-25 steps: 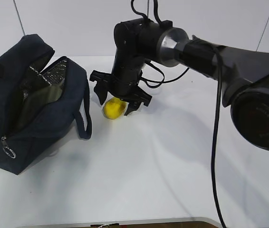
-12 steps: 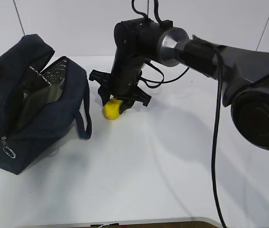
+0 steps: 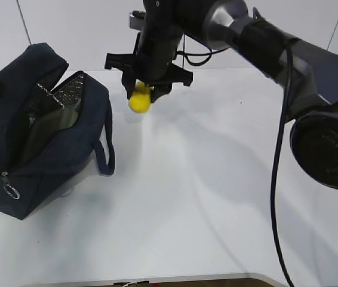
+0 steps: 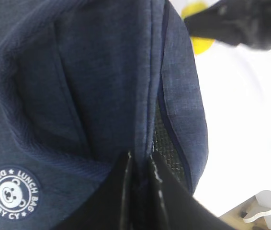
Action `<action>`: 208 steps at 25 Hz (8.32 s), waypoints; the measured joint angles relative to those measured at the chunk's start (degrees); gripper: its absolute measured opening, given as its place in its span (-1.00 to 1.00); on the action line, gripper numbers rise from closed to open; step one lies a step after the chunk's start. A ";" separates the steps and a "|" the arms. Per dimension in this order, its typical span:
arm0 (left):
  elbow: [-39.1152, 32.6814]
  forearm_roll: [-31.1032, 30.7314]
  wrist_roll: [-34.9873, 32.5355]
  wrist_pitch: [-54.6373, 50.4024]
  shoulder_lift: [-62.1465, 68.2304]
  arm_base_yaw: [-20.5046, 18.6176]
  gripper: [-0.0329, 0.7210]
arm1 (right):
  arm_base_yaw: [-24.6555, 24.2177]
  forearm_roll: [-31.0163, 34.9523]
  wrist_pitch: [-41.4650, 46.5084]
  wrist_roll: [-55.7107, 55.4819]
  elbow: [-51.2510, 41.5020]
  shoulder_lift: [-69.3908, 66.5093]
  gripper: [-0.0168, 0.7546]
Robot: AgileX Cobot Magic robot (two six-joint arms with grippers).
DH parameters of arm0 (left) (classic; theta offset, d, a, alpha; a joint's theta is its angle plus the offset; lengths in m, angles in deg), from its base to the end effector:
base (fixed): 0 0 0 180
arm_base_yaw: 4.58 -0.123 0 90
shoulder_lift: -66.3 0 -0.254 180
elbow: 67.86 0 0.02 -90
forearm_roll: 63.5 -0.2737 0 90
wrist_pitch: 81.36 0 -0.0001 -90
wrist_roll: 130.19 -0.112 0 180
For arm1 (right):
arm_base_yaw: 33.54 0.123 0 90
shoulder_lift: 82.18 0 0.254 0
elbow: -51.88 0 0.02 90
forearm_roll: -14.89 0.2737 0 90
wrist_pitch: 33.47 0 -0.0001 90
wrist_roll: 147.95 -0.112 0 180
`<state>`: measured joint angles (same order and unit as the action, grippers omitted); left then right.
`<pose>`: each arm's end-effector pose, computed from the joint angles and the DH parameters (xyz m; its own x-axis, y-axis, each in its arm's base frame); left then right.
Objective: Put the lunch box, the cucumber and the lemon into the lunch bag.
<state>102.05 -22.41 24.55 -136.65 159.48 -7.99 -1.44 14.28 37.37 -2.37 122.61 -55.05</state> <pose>0.3341 -0.0407 0.2511 -0.8745 -0.0690 -0.4801 0.1965 0.8545 -0.4808 0.4625 0.2888 0.1963 -0.9207 0.0863 -0.3807 -0.0118 0.9687 0.2481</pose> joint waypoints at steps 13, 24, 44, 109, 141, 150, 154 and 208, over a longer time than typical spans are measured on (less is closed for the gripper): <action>0.00 0.00 -0.16 0.00 0.00 0.00 -0.88 | 0.00 24.20 0.91 15.54 7.81 1.45 -0.02; 0.00 0.22 -0.26 0.00 0.00 0.00 -0.88 | 1.71 33.68 0.91 18.97 7.81 1.03 -0.02; 0.00 0.43 -0.28 0.00 0.00 0.00 -0.88 | 3.43 34.73 0.91 24.66 7.81 -1.46 0.46; 0.00 -0.16 -0.38 -1.55 0.00 0.00 -0.88 | -3.29 87.19 -34.54 74.22 -65.13 25.49 0.19; 0.00 3.76 -1.94 -1.27 0.00 0.00 -0.88 | -3.42 87.92 -27.82 83.86 -62.32 24.91 -0.92; 0.00 5.32 -2.30 4.34 0.03 8.50 -0.88 | -7.25 71.03 -24.55 76.00 -62.32 31.89 -0.93; 0.00 7.14 -2.30 9.84 0.03 14.78 -0.88 | -10.85 63.83 -23.21 73.31 -62.32 35.37 -0.93; -0.10 11.91 -3.02 37.48 11.68 33.25 -0.88 | -21.24 63.23 -19.48 92.96 -62.32 36.27 -0.52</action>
<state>101.94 -10.51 21.52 -99.17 171.17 25.26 -22.68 77.52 17.89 90.59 60.28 -18.78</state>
